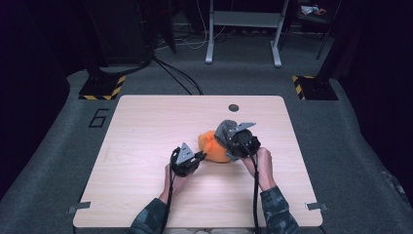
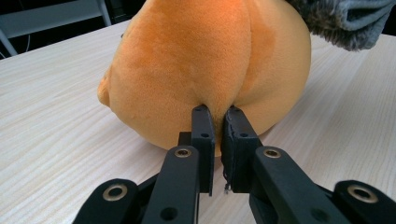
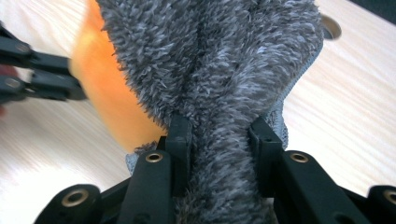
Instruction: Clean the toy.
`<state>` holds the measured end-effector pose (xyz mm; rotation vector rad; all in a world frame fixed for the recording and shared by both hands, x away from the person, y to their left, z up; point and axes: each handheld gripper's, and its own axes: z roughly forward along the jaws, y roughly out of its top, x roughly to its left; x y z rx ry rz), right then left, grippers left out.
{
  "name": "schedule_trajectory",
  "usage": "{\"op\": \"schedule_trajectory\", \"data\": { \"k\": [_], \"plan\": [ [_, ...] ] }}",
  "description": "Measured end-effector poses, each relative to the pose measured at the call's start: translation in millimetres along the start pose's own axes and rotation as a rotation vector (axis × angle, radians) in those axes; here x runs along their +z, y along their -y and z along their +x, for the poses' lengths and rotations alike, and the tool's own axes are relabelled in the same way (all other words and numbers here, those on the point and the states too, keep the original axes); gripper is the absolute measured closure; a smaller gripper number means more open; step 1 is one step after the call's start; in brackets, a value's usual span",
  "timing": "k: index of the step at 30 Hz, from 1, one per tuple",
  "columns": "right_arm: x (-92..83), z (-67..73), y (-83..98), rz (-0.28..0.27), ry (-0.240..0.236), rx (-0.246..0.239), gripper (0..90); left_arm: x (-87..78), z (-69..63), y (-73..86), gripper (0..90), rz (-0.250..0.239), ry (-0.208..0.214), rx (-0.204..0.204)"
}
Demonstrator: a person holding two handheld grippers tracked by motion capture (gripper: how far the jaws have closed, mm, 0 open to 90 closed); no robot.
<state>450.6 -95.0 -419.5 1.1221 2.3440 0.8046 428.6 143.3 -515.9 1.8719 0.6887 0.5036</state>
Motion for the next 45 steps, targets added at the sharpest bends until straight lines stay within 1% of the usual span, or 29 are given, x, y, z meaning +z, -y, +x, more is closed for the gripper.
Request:
{"op": "schedule_trajectory", "data": {
  "k": [4, 6, 8, 10, 13, 14, 15, 17, 19, 20, 21, 22, 23, 24, 26, 27, 28, 29, 30, 32, 33, 34, 36, 38, 39, 40, 41, 43, 45],
  "plan": [
    [5.2, -9.8, 10.0, 0.018, 0.006, 0.040, 66.8, 0.2, 0.0, 0.2, 84.0, -0.004, -0.004, -0.003],
    [8.5, -13.9, 13.9, 0.028, 0.009, 0.051, 66.8, 0.0, 0.0, 0.1, 83.9, 0.000, -0.001, -0.002],
    [12.2, -17.2, 18.5, 0.046, 0.008, 0.082, 66.8, 0.1, -0.1, 0.2, 83.9, -0.004, -0.003, -0.002],
    [17.4, -22.4, 22.8, 0.055, 0.010, 0.085, 66.8, -0.1, 0.3, 0.3, 83.8, -0.001, 0.001, -0.002],
    [25.1, -27.6, 28.5, 0.080, 0.009, 0.112, 66.8, -0.1, 0.6, 0.4, 83.9, -0.001, -0.003, -0.004],
    [28.4, -29.4, 30.5, 0.099, 0.013, 0.115, 66.8, -0.1, 0.6, 0.4, 83.8, 0.000, -0.004, -0.004],
    [32.4, -31.1, 32.7, 0.108, 0.007, 0.126, 66.9, -0.1, 0.6, 0.4, 83.9, 0.000, -0.004, -0.004],
    [41.5, -35.0, 37.4, 0.132, 0.011, 0.131, 66.9, -0.2, 0.8, 0.5, 83.9, 0.000, -0.005, -0.004],
    [50.7, -35.8, 41.8, 0.177, 0.013, 0.149, 66.9, -0.1, 1.3, 0.7, 83.9, -0.001, -0.007, -0.006],
    [56.1, -36.9, 44.2, 0.196, 0.014, 0.147, 66.9, -0.2, 1.4, 0.8, 83.8, -0.001, -0.008, -0.006],
    [60.0, -37.4, 45.9, 0.207, 0.014, 0.148, 67.1, -0.5, 1.7, 0.9, 83.9, 0.001, -0.007, -0.006],
    [61.0, -38.2, 46.9, 0.204, 0.009, 0.154, 67.1, -0.7, 2.1, 1.0, 83.8, 0.003, -0.007, -0.006],
    [60.2, -38.8, 46.7, 0.197, 0.014, 0.160, 67.2, -0.7, 2.1, 1.2, 83.8, 0.001, -0.008, -0.015],
    [57.0, -39.1, 45.5, 0.195, 0.022, 0.153, 67.3, -0.9, 2.5, 1.2, 83.8, 0.002, -0.011, -0.011],
    [49.6, -39.4, 42.9, 0.181, 0.036, 0.155, 67.4, -1.0, 2.6, 1.1, 83.8, 0.002, -0.012, -0.011],
    [44.2, -39.4, 41.3, 0.168, 0.042, 0.151, 67.5, -0.9, 2.7, 1.2, 83.8, 0.002, -0.012, -0.011],
    [38.8, -40.2, 39.7, 0.153, 0.054, 0.135, 67.5, -0.9, 2.7, 1.2, 83.8, 0.001, -0.013, -0.011],
    [32.1, -39.2, 37.0, 0.143, 0.043, 0.150, 67.5, -0.9, 2.7, 1.2, 83.8, 0.001, -0.013, -0.012],
    [26.3, -39.8, 34.5, 0.112, 0.053, 0.130, 67.5, -0.8, 2.7, 1.1, 83.8, 0.001, -0.013, -0.011],
    [12.8, -36.8, 27.6, 0.076, 0.060, 0.116, 67.5, -0.8, 2.8, 1.2, 83.8, 0.001, -0.012, -0.011],
    [6.2, -34.4, 23.7, 0.061, 0.059, 0.114, 67.5, -0.8, 2.9, 1.2, 83.8, 0.000, -0.011, -0.013],
    [0.2, -32.0, 19.7, 0.038, 0.054, 0.102, 67.5, -0.8, 2.9, 1.2, 83.8, 0.000, -0.011, -0.012],
    [-11.1, -24.8, 11.7, 0.002, 0.054, 0.082, 67.5, -0.8, 2.6, 1.4, 83.7, 0.000, -0.012, -0.017],
    [-20.2, -16.8, 4.2, -0.032, 0.039, 0.063, 67.5, -0.8, 2.8, 1.4, 83.7, 0.000, -0.013, -0.016],
    [-23.2, -13.0, 0.9, -0.046, 0.032, 0.047, 67.5, -0.8, 2.9, 1.4, 83.7, 0.000, -0.013, -0.015],
    [-25.8, -8.3, -1.8, -0.052, 0.026, 0.043, 67.5, -0.9, 2.8, 1.4, 83.7, 0.000, -0.012, -0.016],
    [-26.8, -5.3, -4.1, -0.057, 0.013, 0.014, 67.5, -0.9, 2.8, 1.4, 83.6, -0.001, -0.012, -0.017],
    [-23.9, 2.8, -7.1, -0.047, -0.004, -0.003, 67.5, -0.6, 2.5, 1.5, 83.5, -0.002, -0.009, -0.022],
    [-15.7, 7.2, -8.1, -0.018, 0.001, -0.025, 67.5, -0.4, 2.6, 1.6, 83.1, -0.005, -0.012, -0.021]
  ]
}}
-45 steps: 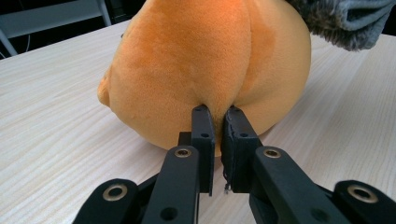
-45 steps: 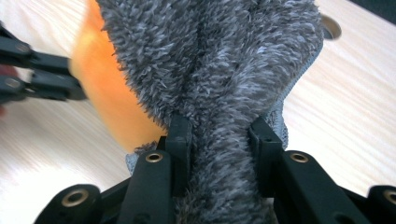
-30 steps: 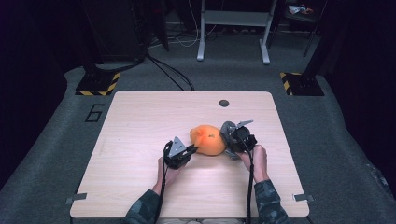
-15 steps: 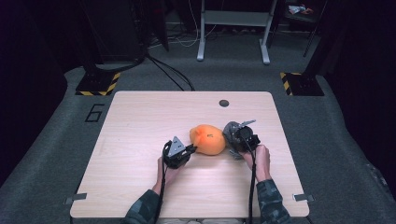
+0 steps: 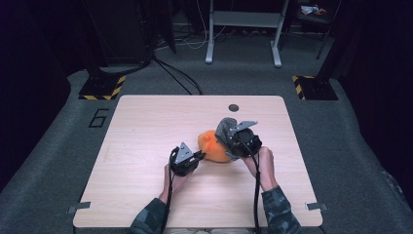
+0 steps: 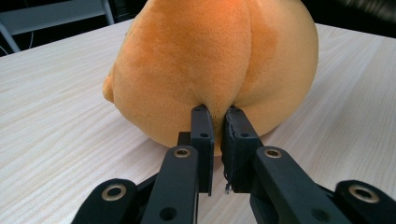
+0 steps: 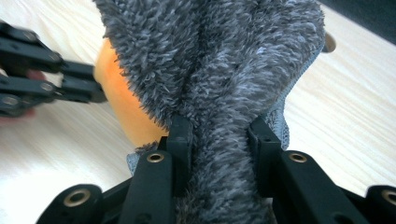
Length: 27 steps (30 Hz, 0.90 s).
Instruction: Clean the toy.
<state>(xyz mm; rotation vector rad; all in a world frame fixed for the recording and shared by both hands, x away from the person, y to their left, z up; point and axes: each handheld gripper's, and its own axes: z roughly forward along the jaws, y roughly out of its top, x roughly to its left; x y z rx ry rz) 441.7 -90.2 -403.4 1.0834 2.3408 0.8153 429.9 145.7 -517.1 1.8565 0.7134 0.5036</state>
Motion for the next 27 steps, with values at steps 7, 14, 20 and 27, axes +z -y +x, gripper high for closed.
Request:
{"op": "schedule_trajectory", "data": {
  "k": [7, 14, 20, 27],
  "plan": [
    [19.8, -1.9, 1.0, 0.032, 0.006, 0.004, 67.6, -0.3, 1.0, -0.4, 77.6, 0.001, -0.011, 0.010],
    [23.2, -6.7, -4.6, 0.038, 0.005, 0.000, 67.6, 2.6, 0.3, -0.9, 57.4, 0.031, -0.045, 0.035],
    [25.4, -13.2, -5.8, 0.051, -0.004, 0.019, 67.6, 8.3, 1.9, -3.8, 47.3, 0.053, -0.083, 0.043],
    [28.5, -18.1, -6.0, 0.042, -0.009, 0.032, 67.7, 15.4, 1.6, -7.6, 50.7, 0.070, -0.079, 0.080]
  ]
}}
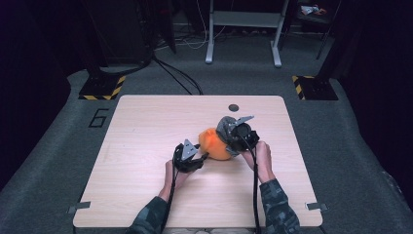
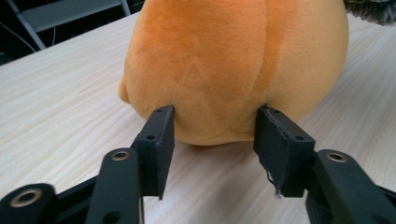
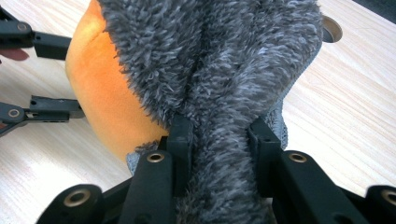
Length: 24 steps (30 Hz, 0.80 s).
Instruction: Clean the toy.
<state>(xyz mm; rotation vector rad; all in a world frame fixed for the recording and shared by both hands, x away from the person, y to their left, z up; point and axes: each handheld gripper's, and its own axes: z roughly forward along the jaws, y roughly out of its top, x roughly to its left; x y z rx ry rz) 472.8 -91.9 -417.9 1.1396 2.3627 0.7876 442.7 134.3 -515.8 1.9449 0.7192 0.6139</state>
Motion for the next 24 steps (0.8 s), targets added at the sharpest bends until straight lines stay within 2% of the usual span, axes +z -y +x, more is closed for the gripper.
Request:
{"op": "schedule_trajectory", "data": {
  "k": [4, 8, 13, 15, 17, 19, 20, 21, 24],
  "plan": [
    [1.0, -1.9, 0.4, -0.001, 0.000, 0.002, 67.6, 2.2, -1.9, -1.1, 64.0, -0.005, 0.003, 0.027],
    [0.8, -2.0, 1.5, -0.012, 0.000, 0.004, 67.6, 2.6, -1.3, -1.3, 76.6, 0.000, 0.006, 0.025],
    [-4.8, -1.7, 3.7, -0.050, 0.009, 0.015, 67.5, 0.1, -0.8, -2.0, 82.4, 0.000, 0.036, -0.020],
    [-8.9, -1.1, 4.5, -0.058, 0.017, 0.022, 67.5, -1.5, -0.9, -2.3, 82.9, -0.004, 0.057, -0.053],
    [-14.0, 0.1, 5.0, -0.069, 0.021, 0.013, 67.5, -3.8, -0.7, -2.8, 83.2, -0.017, 0.078, -0.096],
    [-19.1, 3.7, 4.7, -0.076, 0.023, 0.007, 67.5, -6.6, 0.0, -4.4, 83.3, -0.013, 0.100, -0.121],
    [-22.0, 6.3, 4.4, -0.076, 0.021, 0.007, 67.5, -7.7, 0.3, -5.0, 83.3, -0.025, 0.107, -0.149],
    [-23.9, 8.0, 3.2, -0.084, 0.018, -0.017, 67.5, -9.1, 0.7, -5.5, 83.3, -0.026, 0.112, -0.153],
    [-26.7, 15.0, -0.3, -0.088, 0.011, -0.038, 67.5, -13.8, -0.7, -7.1, 83.3, -0.034, 0.128, -0.182]
  ]
}}
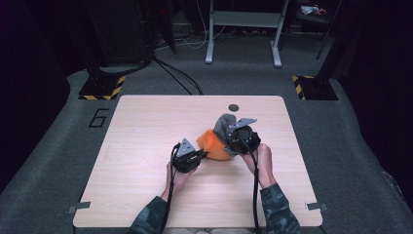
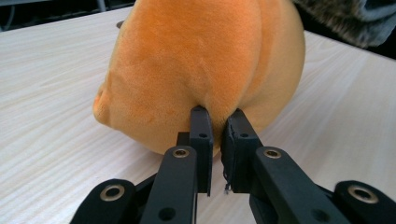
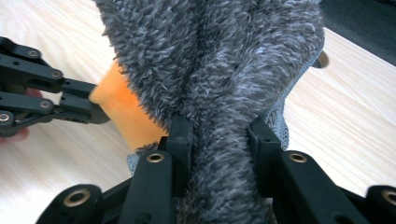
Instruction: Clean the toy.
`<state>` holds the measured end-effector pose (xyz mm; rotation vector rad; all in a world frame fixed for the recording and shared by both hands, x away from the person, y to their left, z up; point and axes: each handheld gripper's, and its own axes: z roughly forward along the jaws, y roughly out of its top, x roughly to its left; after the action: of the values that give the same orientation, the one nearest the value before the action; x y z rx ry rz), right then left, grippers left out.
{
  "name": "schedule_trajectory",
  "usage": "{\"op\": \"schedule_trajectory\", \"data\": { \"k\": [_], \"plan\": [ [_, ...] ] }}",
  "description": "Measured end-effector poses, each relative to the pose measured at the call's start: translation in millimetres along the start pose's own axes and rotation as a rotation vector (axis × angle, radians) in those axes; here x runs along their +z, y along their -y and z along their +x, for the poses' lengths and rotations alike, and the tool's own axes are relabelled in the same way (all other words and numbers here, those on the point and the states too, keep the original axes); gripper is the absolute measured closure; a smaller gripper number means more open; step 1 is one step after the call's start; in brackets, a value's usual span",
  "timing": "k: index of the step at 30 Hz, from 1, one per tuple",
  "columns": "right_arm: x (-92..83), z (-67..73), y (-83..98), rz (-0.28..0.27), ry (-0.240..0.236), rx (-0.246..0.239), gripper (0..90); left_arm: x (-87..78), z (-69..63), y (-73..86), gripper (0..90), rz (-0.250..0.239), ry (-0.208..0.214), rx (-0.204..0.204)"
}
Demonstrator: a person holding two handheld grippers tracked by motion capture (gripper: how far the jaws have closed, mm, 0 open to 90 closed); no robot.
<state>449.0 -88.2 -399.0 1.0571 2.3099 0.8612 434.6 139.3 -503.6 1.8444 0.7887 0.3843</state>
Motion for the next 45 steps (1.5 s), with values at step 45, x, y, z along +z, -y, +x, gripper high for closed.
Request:
{"op": "schedule_trajectory", "data": {
  "k": [45],
  "plan": [
    [52.6, -33.3, 48.7, 0.239, 0.056, 0.138, 67.4, -0.5, 6.0, 12.3, 81.2, -0.017, -0.068, 0.100]
  ]
}}
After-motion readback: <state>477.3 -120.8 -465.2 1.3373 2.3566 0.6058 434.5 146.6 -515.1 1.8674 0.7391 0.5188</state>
